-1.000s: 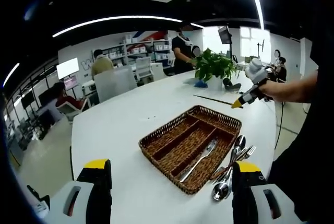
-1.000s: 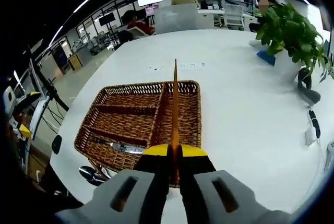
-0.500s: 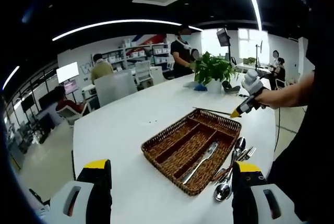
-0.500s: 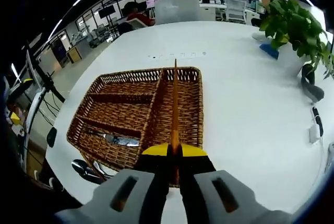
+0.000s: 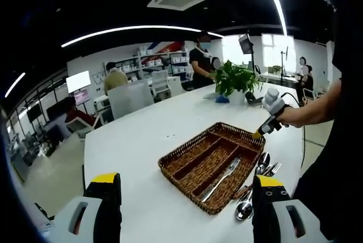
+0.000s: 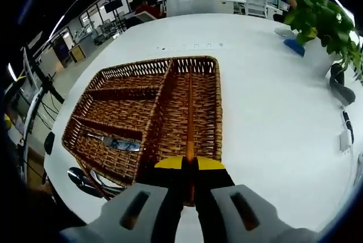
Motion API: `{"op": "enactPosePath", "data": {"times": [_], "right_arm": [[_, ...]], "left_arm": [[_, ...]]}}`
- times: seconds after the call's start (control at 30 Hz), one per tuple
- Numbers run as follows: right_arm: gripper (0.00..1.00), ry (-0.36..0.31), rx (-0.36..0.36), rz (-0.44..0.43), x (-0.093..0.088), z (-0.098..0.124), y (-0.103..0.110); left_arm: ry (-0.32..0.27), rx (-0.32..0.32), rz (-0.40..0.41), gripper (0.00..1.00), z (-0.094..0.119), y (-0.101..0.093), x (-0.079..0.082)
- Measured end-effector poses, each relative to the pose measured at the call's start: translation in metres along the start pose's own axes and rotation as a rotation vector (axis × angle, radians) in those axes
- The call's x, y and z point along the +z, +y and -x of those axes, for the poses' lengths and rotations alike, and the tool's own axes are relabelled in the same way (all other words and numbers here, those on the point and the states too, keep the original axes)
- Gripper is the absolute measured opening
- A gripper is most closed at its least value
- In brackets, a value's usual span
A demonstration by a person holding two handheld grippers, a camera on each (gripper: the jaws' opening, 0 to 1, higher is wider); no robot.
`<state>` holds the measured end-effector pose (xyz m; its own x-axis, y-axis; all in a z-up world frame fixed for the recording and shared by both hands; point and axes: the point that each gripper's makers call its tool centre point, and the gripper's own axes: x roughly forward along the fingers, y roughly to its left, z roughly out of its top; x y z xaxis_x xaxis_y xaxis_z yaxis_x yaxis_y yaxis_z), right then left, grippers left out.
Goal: Arrange the knives, forks, and spoons in their matching storage slots by inserting each utensil handle-first until every utensil is classified and aligned in the correct compartment
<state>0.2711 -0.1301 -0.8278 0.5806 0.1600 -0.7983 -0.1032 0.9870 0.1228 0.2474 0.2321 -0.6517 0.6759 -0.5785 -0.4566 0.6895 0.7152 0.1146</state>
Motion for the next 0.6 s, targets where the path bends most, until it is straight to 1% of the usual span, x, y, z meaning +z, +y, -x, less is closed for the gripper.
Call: {"op": "enactPosePath", "data": {"times": [0.17, 0.37, 0.5, 0.6], "right_arm": [[0.03, 0.011, -0.001, 0.001, -0.001, -0.005, -0.002], [0.03, 0.025, -0.002, 0.013, -0.003, -0.013, 0.002], [0.03, 0.033, -0.001, 0.004, -0.003, -0.018, 0.003], [0.03, 0.046, 0.000, 0.007, -0.008, -0.022, 0.004]], "left_arm": [[0.003, 0.007, 0.002, 1.00, 0.002, 0.003, -0.002], [-0.001, 0.019, 0.001, 1.00, 0.003, 0.005, -0.003], [0.003, 0.019, 0.000, 1.00, 0.003, 0.005, -0.003], [0.004, 0.019, 0.001, 1.00, 0.003, 0.006, -0.003]]}}
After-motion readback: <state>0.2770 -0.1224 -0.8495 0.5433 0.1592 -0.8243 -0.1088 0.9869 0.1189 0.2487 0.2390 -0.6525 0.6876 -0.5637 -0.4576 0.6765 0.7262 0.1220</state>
